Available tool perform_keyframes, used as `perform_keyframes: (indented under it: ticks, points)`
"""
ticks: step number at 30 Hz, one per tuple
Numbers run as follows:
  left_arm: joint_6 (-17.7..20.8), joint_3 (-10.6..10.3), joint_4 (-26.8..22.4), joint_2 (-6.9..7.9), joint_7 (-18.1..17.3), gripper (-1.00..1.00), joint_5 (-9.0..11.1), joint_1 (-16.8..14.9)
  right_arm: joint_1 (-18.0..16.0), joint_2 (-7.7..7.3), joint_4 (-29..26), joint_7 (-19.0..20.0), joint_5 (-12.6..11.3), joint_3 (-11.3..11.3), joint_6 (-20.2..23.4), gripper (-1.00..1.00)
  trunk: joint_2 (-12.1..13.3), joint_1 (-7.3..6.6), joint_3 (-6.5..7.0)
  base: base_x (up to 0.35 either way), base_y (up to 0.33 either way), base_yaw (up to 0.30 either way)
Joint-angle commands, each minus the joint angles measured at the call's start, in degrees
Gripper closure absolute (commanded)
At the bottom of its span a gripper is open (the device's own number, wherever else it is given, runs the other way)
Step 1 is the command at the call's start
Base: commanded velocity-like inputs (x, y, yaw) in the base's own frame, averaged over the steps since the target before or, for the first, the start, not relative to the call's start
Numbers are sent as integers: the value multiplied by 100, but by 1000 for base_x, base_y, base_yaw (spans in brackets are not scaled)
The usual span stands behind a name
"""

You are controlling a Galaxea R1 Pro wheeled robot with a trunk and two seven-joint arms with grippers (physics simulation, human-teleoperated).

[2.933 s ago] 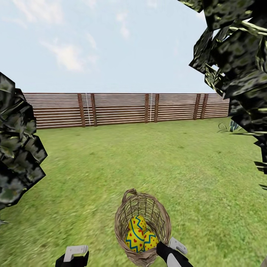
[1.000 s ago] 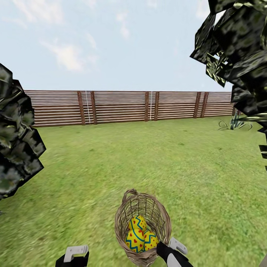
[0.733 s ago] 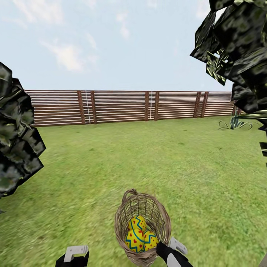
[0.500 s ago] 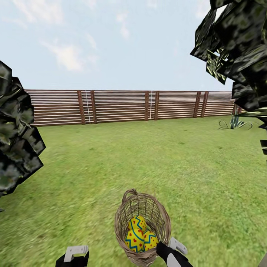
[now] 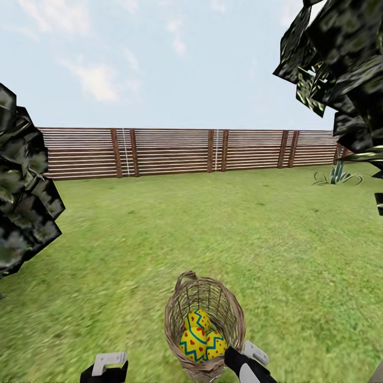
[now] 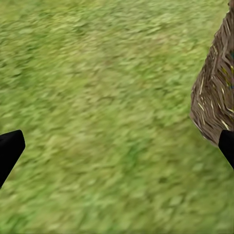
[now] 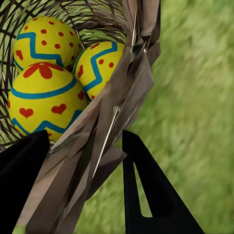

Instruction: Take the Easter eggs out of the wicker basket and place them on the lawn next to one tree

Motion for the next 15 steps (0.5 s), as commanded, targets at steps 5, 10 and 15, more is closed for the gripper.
perform_keyframes:
  ticks: [5,10,15]
  points:
    - [32,-8,-6,3,25,-100,33,2,-3,-5,-21,-44,-15,35,24,100,-205,110,-95,0,0,0]
    - [31,-8,-6,3,30,-100,33,3,-3,-5,-21,-45,-15,35,24,100,-405,220,-185,0,0,0]
    - [31,-8,-5,3,27,-100,33,1,-3,-6,-21,-46,-15,34,18,100,-606,330,-274,0,0,0]
